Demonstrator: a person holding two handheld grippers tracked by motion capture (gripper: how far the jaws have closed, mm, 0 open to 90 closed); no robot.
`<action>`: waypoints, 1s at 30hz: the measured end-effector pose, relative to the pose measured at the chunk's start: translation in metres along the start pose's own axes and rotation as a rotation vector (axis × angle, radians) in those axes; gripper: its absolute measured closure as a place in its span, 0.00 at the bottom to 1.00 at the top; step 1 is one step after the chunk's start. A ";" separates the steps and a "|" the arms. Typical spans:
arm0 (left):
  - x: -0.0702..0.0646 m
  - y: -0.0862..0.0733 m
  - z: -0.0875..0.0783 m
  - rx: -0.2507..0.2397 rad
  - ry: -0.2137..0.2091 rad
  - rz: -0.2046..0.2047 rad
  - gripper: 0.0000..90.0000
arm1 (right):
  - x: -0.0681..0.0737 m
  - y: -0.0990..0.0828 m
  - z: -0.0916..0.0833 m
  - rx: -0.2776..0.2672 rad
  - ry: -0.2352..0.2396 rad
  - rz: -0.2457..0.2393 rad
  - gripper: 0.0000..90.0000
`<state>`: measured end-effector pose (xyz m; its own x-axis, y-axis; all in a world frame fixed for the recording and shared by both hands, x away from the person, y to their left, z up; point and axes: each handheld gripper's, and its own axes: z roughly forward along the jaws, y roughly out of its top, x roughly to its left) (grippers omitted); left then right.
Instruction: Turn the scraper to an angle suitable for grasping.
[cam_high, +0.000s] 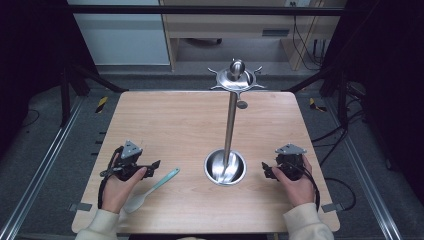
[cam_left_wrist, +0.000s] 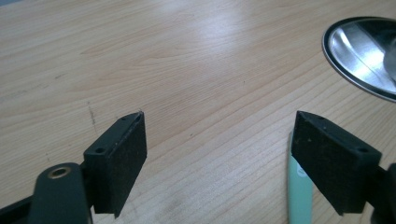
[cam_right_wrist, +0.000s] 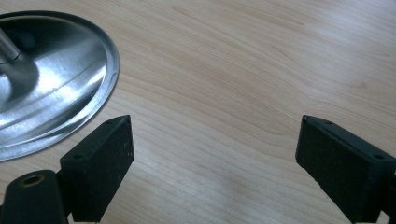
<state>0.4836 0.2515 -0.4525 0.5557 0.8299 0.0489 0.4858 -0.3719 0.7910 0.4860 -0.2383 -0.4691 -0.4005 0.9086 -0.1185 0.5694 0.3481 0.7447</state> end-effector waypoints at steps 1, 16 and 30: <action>-0.001 0.000 0.001 -0.006 -0.014 0.002 0.21 | 0.000 0.000 0.000 -0.004 0.000 0.015 0.13; -0.005 -0.002 -0.004 -0.001 -0.040 0.036 0.67 | 0.003 0.003 -0.006 -0.054 -0.015 -0.001 0.19; -0.025 -0.001 0.027 0.153 -0.135 0.136 1.00 | 0.003 0.003 -0.003 -0.034 -0.008 -0.007 0.21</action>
<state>0.4869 0.2198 -0.4706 0.7031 0.7086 0.0589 0.4912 -0.5440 0.6803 0.4843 -0.2350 -0.4652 -0.3988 0.9079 -0.1290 0.5416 0.3466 0.7659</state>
